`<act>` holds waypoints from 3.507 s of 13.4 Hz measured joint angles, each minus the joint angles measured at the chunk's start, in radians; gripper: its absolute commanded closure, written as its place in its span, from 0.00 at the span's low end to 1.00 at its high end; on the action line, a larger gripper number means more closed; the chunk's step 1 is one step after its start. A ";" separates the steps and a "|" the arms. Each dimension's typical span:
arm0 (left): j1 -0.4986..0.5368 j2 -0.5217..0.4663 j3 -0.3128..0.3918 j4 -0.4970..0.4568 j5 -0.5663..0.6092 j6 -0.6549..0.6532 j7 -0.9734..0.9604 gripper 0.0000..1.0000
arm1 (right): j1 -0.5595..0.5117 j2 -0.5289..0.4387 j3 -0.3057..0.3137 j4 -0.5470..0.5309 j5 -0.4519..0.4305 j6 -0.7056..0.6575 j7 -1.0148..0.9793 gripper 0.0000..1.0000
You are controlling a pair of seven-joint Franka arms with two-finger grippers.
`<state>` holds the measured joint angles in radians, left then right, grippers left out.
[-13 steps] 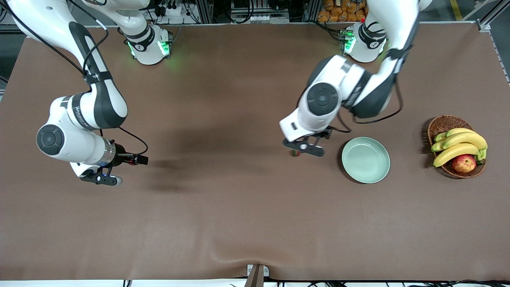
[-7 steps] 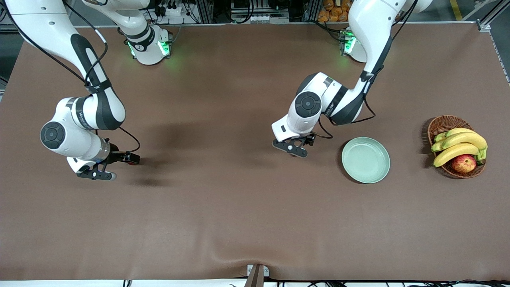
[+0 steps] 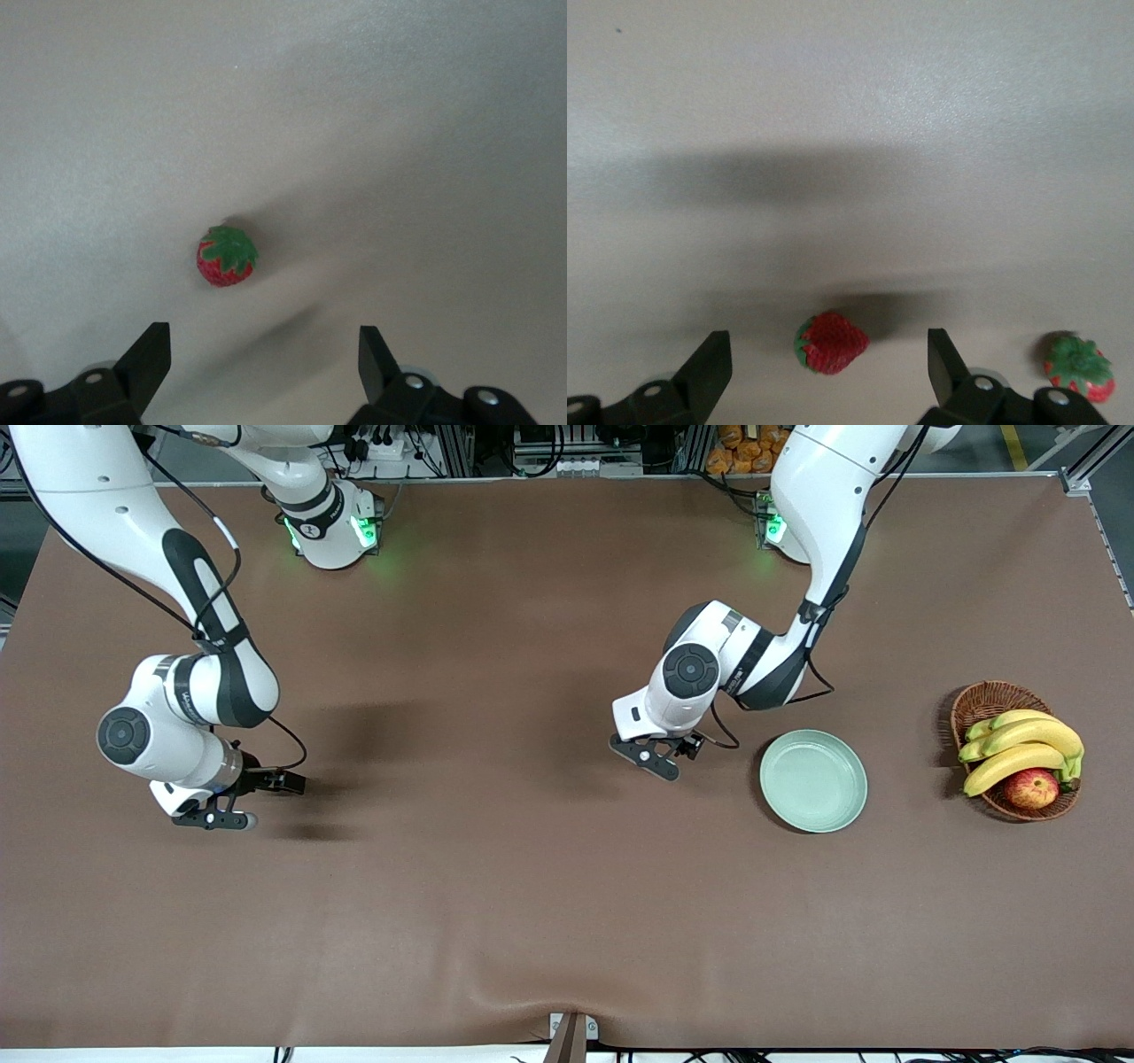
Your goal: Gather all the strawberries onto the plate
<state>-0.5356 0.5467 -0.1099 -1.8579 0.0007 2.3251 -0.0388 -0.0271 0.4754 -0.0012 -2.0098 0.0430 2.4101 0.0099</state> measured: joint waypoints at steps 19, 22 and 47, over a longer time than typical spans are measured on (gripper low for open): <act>0.015 0.117 0.008 0.113 0.043 0.007 0.134 0.25 | 0.008 0.047 0.005 0.072 0.008 -0.093 0.002 0.91; 0.012 0.118 0.008 0.113 0.043 0.007 0.134 0.27 | 0.008 0.046 0.005 0.136 0.038 -0.161 0.003 0.91; 0.458 -0.040 0.016 0.116 0.142 -0.334 0.358 1.00 | 0.391 0.137 0.105 0.453 0.331 -0.173 0.916 0.94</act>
<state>-0.0773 0.5063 -0.0935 -1.7418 0.1426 1.9915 0.3190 0.3638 0.6128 0.1043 -1.5570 0.3736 2.2374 0.9260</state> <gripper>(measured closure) 0.678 0.648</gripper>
